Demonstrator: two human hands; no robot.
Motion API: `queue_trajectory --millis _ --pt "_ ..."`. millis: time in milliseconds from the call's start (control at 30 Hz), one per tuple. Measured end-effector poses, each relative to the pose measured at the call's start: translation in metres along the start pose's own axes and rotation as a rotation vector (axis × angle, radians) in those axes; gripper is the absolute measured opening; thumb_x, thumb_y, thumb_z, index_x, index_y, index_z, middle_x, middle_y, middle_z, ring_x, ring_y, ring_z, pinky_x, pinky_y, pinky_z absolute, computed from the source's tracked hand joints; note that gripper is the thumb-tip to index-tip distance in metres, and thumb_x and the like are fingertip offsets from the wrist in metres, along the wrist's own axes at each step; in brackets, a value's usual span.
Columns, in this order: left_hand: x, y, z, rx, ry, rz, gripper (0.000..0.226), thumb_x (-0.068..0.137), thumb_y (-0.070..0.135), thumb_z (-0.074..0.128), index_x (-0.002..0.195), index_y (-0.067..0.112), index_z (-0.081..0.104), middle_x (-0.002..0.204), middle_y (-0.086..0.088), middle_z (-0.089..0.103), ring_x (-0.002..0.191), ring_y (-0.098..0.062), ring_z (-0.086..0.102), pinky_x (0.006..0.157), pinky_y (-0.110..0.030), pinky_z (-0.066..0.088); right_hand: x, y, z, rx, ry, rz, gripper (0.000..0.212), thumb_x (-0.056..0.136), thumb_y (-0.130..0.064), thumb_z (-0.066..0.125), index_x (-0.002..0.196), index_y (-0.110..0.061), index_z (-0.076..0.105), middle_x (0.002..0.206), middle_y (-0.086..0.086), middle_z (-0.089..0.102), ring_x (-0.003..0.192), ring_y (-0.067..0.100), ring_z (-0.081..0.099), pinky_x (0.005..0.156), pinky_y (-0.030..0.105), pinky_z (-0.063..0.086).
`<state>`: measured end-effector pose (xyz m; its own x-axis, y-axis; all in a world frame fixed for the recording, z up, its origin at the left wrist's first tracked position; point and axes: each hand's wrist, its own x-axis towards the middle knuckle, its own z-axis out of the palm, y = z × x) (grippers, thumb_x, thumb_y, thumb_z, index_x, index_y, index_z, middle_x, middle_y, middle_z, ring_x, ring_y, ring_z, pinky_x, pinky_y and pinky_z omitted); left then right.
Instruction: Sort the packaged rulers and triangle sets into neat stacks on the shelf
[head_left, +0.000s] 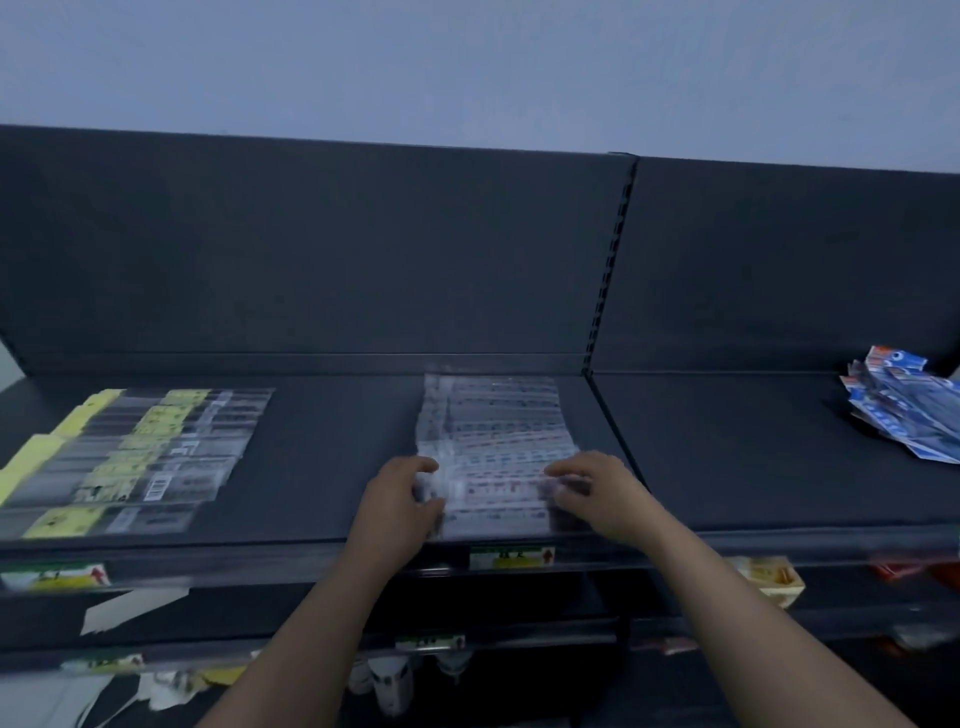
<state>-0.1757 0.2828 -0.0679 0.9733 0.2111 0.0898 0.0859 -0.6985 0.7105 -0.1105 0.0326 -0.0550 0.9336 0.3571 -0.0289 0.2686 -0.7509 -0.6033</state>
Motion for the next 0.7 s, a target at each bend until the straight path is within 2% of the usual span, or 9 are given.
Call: queue_trajectory --millis 100,200,300,400,500,567,600,667,700 --pt "-0.001 0.0 0.003 0.077 -0.017 -0.016 0.057 0.094 0.035 0.059 0.145 0.019 0.04 0.15 0.0 0.038 0.131 -0.019 0.043 0.104 -0.03 0.037 -0.006 -0.003 0.0 -0.083 0.023 0.04 0.046 0.098 -0.034 0.049 0.142 -0.02 0.043 0.151 0.0 0.032 0.141 0.021 0.024 0.112 0.034 0.03" --pt "0.001 -0.003 0.01 0.147 -0.106 0.001 0.056 0.097 0.035 0.052 0.148 0.019 0.034 0.154 0.0 0.033 0.135 -0.018 0.039 0.107 -0.028 0.033 -0.013 -0.007 0.01 -0.208 -0.085 0.038 0.043 0.1 -0.032 0.044 0.131 -0.003 0.047 0.138 0.011 0.039 0.13 0.03 0.035 0.105 0.037 0.034" --pt "0.005 -0.004 0.008 0.143 -0.073 0.009 0.057 0.096 0.036 0.053 0.147 0.017 0.036 0.153 -0.001 0.034 0.135 -0.019 0.04 0.107 -0.029 0.033 -0.013 -0.004 0.013 -0.263 0.01 0.045 0.039 0.098 -0.041 0.043 0.119 -0.009 0.053 0.134 0.002 0.041 0.132 0.03 0.037 0.101 0.037 0.039" --pt "0.019 0.0 0.003 0.125 -0.002 -0.03 0.055 0.096 0.039 0.052 0.144 0.013 0.038 0.147 -0.005 0.041 0.129 -0.023 0.043 0.101 -0.032 0.037 0.0 -0.001 0.006 -0.217 0.038 0.127 0.059 0.1 -0.045 0.038 0.148 -0.013 0.03 0.16 0.004 0.008 0.148 0.022 0.009 0.116 0.035 0.022" --pt "0.045 -0.002 0.006 0.237 -0.078 -0.076 0.059 0.098 0.046 0.041 0.145 0.012 0.032 0.145 -0.006 0.043 0.128 -0.025 0.044 0.102 -0.037 0.039 0.02 -0.001 0.002 -0.197 -0.004 0.16 0.066 0.1 -0.047 0.036 0.153 -0.013 0.016 0.161 0.006 0.002 0.149 0.02 0.003 0.118 0.033 0.015" --pt "0.055 -0.006 0.012 0.287 -0.172 -0.096 0.061 0.099 0.048 0.037 0.148 0.014 0.028 0.146 -0.005 0.043 0.129 -0.024 0.044 0.106 -0.04 0.036 0.029 0.0 0.005 -0.237 -0.091 0.177 0.059 0.1 -0.045 0.034 0.146 -0.007 0.029 0.158 0.008 0.017 0.146 0.024 0.015 0.115 0.034 0.024" --pt "0.058 -0.008 0.015 0.298 -0.183 -0.093 0.057 0.099 0.047 0.037 0.146 0.015 0.032 0.143 -0.004 0.046 0.127 -0.022 0.046 0.105 -0.039 0.036 0.032 0.002 0.007 -0.289 -0.093 0.168 0.05 0.1 -0.045 0.035 0.131 -0.006 0.043 0.148 0.011 0.034 0.138 0.026 0.031 0.105 0.033 0.034" --pt "0.062 -0.015 0.018 0.284 -0.124 -0.069 0.048 0.098 0.044 0.039 0.136 0.016 0.041 0.133 -0.002 0.053 0.119 -0.021 0.05 0.101 -0.038 0.037 0.036 0.003 0.009 -0.385 -0.004 0.164 0.033 0.099 -0.043 0.038 0.101 -0.013 0.05 0.116 0.008 0.054 0.108 0.025 0.053 0.081 0.031 0.042" --pt "0.065 -0.018 0.018 0.275 -0.076 -0.066 0.048 0.097 0.045 0.04 0.136 0.016 0.042 0.133 -0.002 0.053 0.119 -0.022 0.05 0.102 -0.04 0.037 0.039 0.004 0.009 -0.375 0.053 0.167 0.031 0.098 -0.042 0.04 0.102 -0.014 0.052 0.114 0.007 0.055 0.102 0.024 0.054 0.078 0.031 0.043"
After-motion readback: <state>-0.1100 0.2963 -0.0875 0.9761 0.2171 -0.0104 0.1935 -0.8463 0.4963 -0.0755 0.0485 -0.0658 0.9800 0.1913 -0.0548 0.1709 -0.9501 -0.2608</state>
